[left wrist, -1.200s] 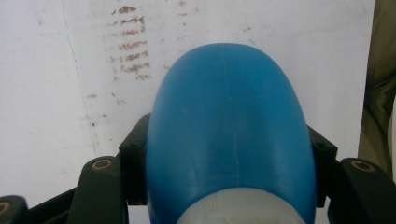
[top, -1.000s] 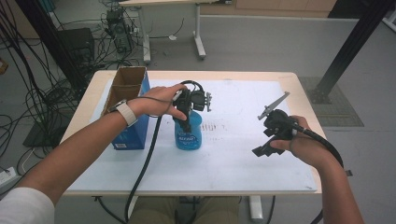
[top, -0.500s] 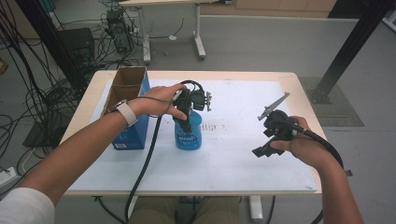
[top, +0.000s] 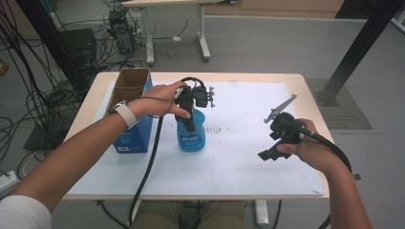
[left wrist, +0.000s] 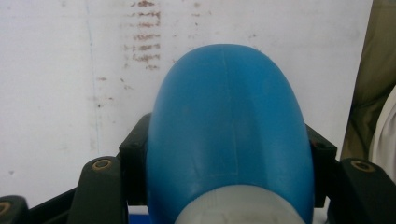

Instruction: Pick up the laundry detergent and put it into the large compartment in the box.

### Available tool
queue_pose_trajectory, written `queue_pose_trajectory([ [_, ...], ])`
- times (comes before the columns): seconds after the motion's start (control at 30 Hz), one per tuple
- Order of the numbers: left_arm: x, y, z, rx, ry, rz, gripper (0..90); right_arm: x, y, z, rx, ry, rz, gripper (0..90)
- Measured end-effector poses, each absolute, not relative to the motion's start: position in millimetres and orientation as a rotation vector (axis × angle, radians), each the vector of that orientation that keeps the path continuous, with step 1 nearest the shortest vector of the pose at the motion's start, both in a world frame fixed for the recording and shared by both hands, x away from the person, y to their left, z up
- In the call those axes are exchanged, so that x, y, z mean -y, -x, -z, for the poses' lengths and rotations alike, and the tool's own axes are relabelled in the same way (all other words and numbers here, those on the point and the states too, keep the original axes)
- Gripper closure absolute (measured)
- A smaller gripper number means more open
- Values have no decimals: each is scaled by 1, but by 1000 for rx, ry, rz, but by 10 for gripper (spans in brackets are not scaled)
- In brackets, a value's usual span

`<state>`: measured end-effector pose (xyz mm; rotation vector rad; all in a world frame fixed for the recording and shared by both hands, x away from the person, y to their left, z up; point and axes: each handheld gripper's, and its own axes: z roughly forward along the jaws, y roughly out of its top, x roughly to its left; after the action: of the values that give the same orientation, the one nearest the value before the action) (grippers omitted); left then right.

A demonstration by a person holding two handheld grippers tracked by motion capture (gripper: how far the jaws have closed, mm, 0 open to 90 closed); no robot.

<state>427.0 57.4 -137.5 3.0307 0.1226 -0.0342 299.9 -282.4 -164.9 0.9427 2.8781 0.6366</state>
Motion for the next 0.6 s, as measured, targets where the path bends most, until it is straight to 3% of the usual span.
queue_pose_trajectory([
  [0.6, -65, -412, 78, -523, -3002, -37, 380, 276, -295, 154, -2868, -868, -652, 131],
])
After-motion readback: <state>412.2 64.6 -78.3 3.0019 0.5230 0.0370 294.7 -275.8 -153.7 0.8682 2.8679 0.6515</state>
